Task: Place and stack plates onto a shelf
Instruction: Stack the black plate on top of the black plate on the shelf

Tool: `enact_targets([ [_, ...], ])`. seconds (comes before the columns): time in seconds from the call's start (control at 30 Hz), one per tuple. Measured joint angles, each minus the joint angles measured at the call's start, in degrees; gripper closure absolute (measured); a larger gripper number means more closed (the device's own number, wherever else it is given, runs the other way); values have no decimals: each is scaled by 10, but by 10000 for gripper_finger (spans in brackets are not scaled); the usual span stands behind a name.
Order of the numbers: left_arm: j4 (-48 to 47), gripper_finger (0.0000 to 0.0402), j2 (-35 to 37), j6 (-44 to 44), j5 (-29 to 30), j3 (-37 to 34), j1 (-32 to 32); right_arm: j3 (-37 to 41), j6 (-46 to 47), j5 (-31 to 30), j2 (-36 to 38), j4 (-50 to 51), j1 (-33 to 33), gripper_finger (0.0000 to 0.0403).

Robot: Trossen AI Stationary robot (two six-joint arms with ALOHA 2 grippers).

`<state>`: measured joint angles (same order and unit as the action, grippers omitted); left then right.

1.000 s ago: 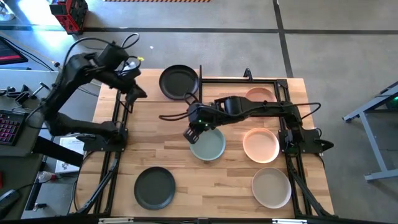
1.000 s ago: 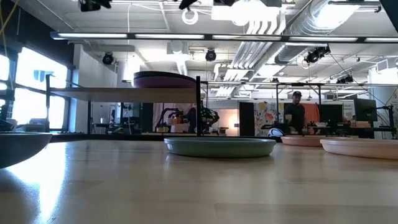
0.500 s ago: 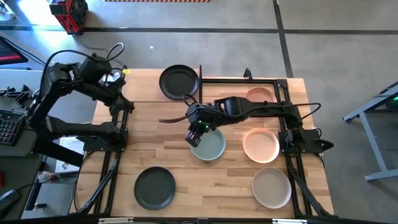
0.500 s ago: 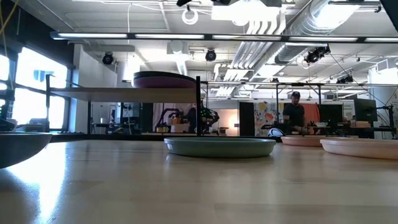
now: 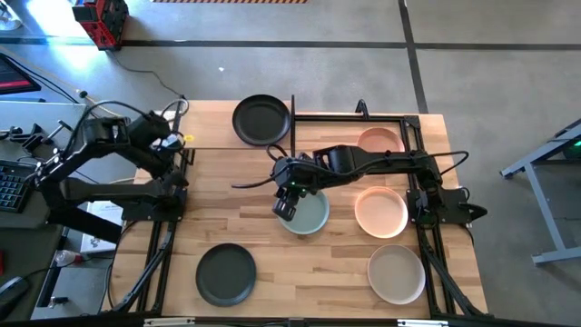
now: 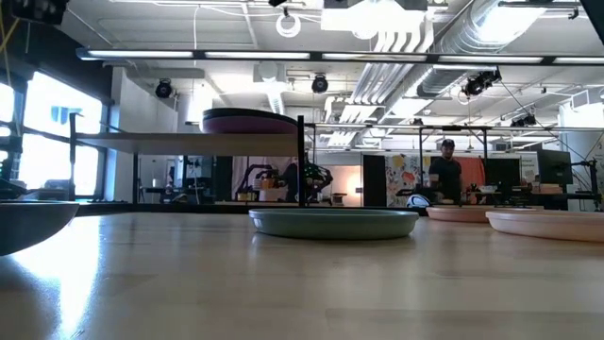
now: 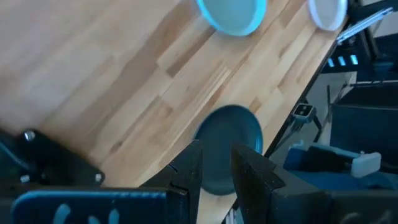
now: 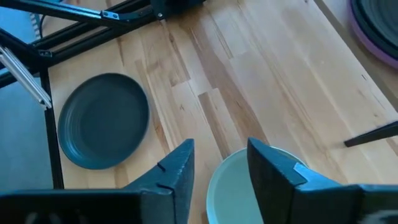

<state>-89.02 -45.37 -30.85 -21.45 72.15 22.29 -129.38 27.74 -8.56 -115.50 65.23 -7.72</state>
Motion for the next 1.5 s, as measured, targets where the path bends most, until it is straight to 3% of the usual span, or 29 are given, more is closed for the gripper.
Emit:
enact_targets([
  [0.4, 242, 332, 30, -66, 0, -184, -71, 0, 7, -8, 0, 0, -17, 261],
  [0.7, 334, 332, -7, -92, 0, -294, -178, 0, 7, -31, 0, 0, -25, 261],
  [0.93, 371, 332, -30, -127, 4, -322, -266, 0, 7, -31, 0, 0, -25, 261],
  [1.27, 395, 332, -90, -232, 88, -321, -403, 45, 24, -49, -1, -7, -25, 261],
  [1.5, 394, 332, -153, -266, 104, -321, -452, 94, 48, -49, -2, -18, -25, 261],
])
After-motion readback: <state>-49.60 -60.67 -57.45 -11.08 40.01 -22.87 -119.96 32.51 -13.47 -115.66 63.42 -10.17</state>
